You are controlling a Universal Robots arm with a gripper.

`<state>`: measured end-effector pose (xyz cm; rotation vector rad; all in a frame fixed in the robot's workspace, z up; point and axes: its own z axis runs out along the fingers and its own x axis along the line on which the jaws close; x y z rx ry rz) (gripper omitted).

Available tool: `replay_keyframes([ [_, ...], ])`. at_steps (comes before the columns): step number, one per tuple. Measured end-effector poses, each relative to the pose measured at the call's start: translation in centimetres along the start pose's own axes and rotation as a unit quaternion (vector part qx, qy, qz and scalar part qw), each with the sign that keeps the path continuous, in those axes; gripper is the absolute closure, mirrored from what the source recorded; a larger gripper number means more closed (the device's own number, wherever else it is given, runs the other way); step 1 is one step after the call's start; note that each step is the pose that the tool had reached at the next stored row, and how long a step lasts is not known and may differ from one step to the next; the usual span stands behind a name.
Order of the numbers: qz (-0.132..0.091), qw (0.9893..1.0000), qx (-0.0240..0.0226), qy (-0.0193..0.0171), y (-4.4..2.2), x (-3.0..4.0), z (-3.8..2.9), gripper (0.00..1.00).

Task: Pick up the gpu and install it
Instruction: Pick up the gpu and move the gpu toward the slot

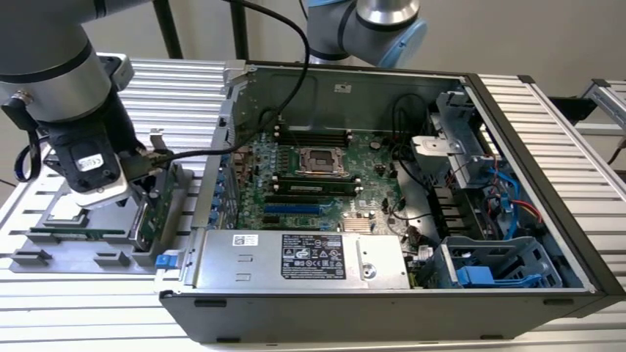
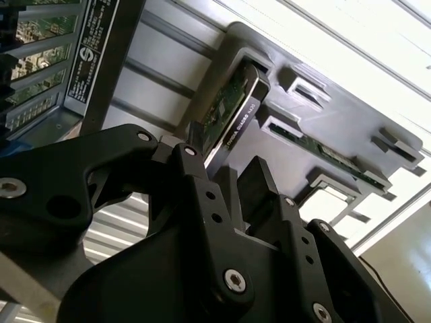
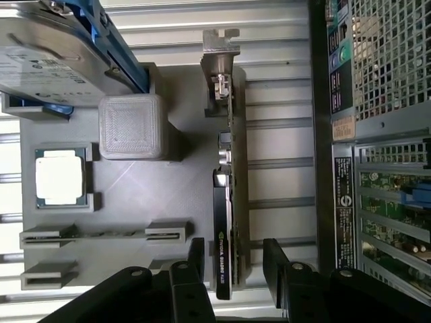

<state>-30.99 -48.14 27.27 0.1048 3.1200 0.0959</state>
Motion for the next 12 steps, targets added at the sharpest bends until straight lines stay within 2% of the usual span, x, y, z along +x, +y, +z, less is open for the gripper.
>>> replay_keyframes([
  [12, 0.0, 1.0, 0.0, 0.0, -0.04, 0.01, 0.66, 0.0],
])
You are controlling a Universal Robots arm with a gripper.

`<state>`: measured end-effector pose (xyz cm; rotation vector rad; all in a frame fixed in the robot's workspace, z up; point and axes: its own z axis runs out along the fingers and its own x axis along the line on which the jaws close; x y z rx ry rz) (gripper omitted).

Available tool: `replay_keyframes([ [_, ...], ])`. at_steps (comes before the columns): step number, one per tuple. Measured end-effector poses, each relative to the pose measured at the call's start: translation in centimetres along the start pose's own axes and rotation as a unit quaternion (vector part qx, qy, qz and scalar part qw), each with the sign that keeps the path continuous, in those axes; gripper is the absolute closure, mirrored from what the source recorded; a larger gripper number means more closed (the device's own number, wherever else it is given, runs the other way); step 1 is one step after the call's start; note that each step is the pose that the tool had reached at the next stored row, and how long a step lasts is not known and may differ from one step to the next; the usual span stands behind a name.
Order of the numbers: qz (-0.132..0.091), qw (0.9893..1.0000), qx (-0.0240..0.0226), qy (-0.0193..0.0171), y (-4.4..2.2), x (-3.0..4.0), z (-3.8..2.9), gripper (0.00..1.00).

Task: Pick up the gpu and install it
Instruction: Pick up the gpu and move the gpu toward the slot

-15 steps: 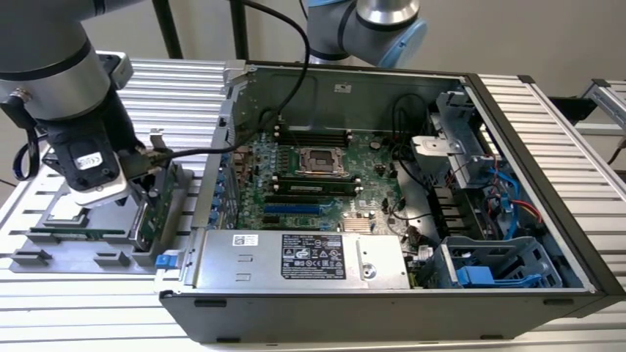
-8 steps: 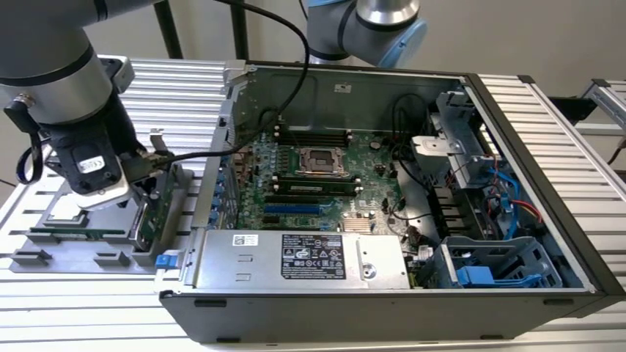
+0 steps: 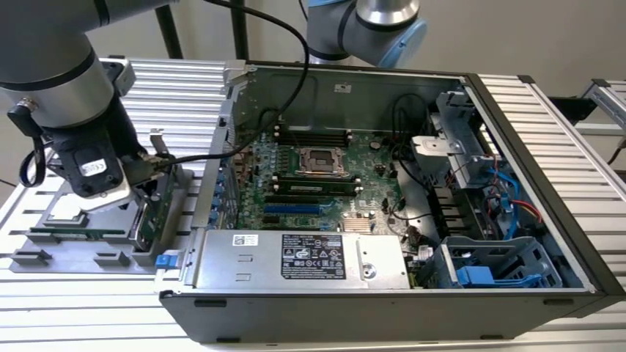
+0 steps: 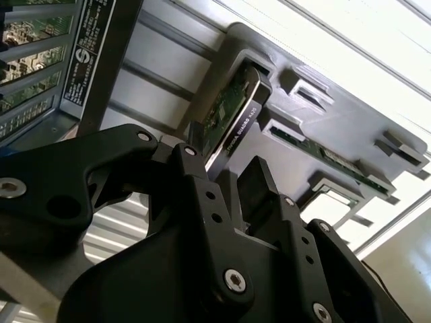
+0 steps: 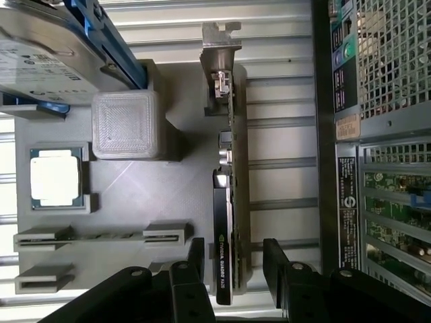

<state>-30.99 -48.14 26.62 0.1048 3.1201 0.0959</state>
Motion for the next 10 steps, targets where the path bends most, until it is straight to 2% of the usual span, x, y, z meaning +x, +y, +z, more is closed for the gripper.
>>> replay_keyframes([
  [10, 0.0, 1.0, 0.0, 0.0, -0.02, 0.02, 0.45, 0.0],
])
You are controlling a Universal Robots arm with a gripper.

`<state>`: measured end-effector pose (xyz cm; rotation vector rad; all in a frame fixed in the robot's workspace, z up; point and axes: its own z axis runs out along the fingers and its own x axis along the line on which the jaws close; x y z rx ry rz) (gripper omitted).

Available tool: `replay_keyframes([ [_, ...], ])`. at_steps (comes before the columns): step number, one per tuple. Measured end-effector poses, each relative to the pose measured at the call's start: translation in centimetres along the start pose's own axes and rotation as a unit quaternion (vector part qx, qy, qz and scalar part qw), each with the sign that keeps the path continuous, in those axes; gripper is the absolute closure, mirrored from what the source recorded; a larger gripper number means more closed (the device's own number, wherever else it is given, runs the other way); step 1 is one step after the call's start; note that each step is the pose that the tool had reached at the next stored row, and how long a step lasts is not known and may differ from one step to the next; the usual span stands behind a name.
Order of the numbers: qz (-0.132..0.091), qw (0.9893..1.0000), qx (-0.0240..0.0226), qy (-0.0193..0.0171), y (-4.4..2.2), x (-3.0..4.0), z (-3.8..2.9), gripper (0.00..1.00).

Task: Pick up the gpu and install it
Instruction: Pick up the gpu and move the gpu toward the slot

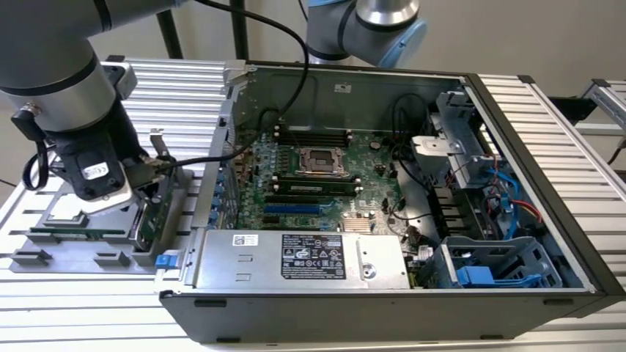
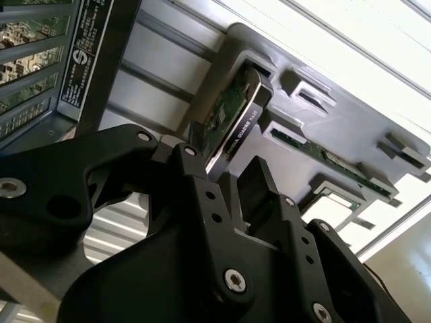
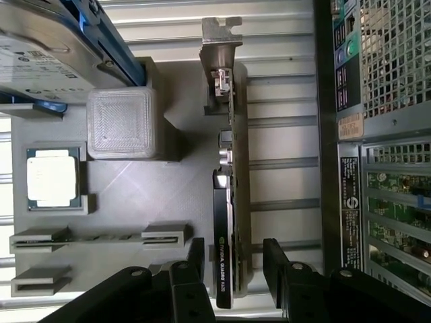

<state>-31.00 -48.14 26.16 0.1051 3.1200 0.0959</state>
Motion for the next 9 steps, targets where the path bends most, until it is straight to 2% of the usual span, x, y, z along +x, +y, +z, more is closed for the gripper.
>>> replay_keyframes([
  [9, 0.0, 1.0, 0.0001, 0.0001, -0.03, 0.0, 0.35, 0.0],
])
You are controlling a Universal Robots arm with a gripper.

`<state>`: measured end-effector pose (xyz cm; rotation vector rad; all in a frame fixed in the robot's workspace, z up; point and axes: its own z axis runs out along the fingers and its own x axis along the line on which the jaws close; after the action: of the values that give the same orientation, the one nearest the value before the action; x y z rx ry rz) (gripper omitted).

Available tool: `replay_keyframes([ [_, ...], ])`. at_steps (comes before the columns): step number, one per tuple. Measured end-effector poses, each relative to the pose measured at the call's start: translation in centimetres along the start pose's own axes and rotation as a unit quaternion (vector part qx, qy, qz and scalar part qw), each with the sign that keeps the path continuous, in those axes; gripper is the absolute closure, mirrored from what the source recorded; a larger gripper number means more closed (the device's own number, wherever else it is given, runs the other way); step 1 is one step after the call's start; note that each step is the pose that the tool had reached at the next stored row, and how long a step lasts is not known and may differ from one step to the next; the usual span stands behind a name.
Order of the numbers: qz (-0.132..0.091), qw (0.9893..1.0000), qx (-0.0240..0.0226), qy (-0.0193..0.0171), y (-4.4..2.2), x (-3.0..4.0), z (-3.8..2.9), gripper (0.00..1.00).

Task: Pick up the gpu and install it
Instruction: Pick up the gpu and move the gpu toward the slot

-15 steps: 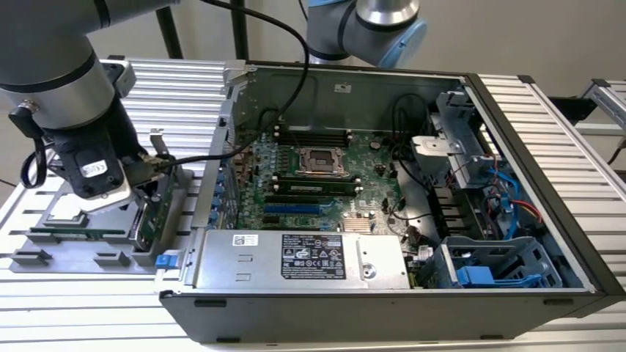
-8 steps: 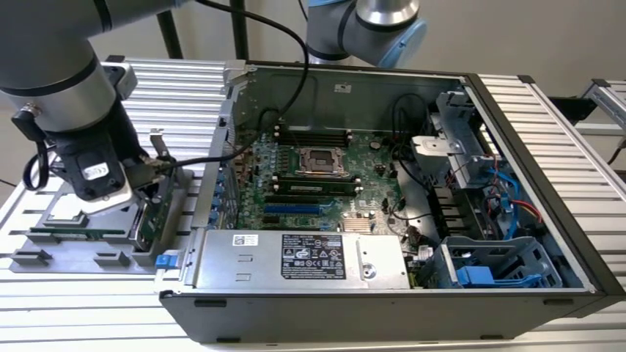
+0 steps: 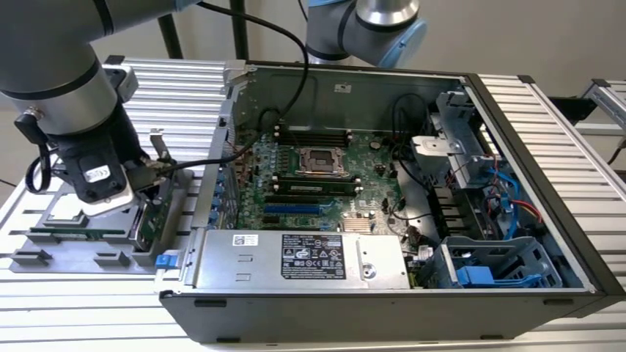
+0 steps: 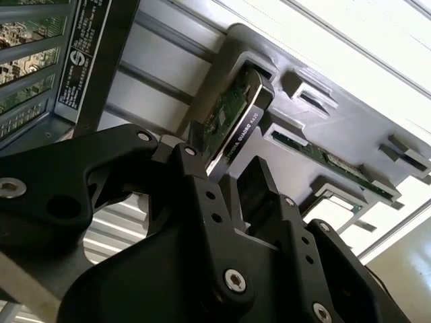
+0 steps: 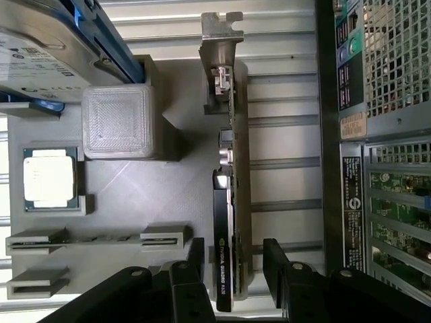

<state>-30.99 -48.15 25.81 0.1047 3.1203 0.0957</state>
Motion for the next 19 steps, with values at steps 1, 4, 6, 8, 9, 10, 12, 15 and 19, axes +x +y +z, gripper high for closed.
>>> replay_keyframes([
  [1, 0.0, 1.0, -0.0001, -0.0001, 0.0, 0.0, 0.03, 0.0],
  [4, 0.0, 1.0, -0.0001, -0.0001, 0.0, 0.01, 0.05, 0.0],
  [6, 0.0, 1.0, -0.0002, -0.0002, 0.0, 0.0, 0.11, 0.0],
  [8, 0.0, 1.0, -0.0001, -0.0001, -0.01, 0.0, 0.18, 0.0],
  [9, 0.0, 1.0, -0.0001, -0.0001, -0.01, 0.0, 0.22, 0.0],
  [10, 0.0, 1.0, -0.0001, -0.0001, -0.01, 0.0, 0.25, 0.0],
  [12, 0.0, 1.0, -0.0001, -0.0001, -0.02, 0.0, 0.31, 0.0],
  [15, 0.0, 1.0, -0.0001, -0.0001, -0.02, 0.01, 0.39, 0.0],
  [19, 0.0, 1.0, -0.0001, -0.0001, -0.02, 0.01, 0.49, 0.0],
])
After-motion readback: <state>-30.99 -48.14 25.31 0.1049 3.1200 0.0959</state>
